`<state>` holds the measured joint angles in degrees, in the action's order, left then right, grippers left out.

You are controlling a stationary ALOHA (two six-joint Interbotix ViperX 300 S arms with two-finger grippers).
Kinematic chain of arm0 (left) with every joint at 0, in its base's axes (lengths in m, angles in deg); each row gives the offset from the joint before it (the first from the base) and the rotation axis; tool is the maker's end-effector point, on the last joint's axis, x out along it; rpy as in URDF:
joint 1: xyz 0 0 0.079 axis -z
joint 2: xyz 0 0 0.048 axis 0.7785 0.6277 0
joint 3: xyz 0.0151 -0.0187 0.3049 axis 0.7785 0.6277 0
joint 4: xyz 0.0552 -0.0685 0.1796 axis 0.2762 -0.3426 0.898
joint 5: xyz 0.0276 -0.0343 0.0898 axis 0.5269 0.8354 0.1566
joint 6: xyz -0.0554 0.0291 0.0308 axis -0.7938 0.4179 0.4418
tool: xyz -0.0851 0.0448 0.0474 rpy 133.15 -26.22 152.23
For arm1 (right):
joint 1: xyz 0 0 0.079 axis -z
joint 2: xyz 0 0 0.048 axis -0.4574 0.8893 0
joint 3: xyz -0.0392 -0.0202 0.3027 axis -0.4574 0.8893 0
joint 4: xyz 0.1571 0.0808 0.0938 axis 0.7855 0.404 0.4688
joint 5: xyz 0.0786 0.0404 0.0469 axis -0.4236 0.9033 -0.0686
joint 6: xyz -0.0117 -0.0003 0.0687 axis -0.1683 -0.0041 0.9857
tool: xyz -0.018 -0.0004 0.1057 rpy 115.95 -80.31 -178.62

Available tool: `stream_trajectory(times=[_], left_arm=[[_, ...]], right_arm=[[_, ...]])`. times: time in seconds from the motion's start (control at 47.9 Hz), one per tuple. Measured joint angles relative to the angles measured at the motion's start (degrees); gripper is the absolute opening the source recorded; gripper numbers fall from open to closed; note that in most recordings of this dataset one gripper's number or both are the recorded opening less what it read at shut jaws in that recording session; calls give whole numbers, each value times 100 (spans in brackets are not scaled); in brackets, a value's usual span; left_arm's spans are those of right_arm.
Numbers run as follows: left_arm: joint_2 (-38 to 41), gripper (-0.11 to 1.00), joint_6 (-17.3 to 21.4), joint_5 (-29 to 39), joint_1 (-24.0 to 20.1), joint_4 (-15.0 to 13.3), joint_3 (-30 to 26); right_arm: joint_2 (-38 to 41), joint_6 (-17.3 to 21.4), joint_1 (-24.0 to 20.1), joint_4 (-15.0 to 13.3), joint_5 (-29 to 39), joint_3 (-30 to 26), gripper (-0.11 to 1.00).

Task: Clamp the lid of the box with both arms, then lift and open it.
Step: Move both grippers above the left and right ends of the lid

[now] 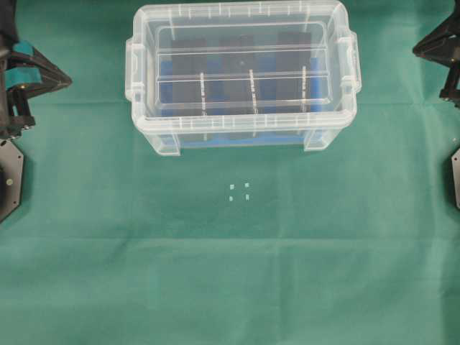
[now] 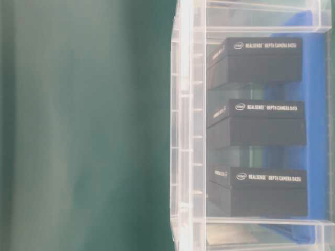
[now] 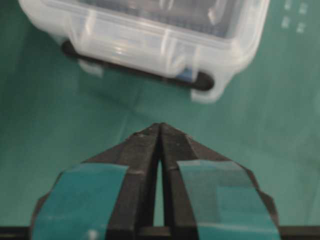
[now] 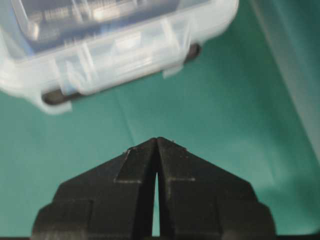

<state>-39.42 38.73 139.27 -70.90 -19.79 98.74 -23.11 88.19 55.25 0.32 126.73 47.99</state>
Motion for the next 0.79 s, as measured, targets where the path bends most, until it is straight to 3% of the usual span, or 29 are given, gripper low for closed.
stream_trajectory(times=[0.271,0.542,0.793], left_arm=[[167,1,0,316,9,0,-114],[290,1,-9,422,0,9,-141],[896,1,-9,334,0,53,-132]], right_arm=[[422,-26,0,0,773,-334,0],[501,-44,-9,-9,817,-369,0],[853,-53,0,-79,738,-237,0]])
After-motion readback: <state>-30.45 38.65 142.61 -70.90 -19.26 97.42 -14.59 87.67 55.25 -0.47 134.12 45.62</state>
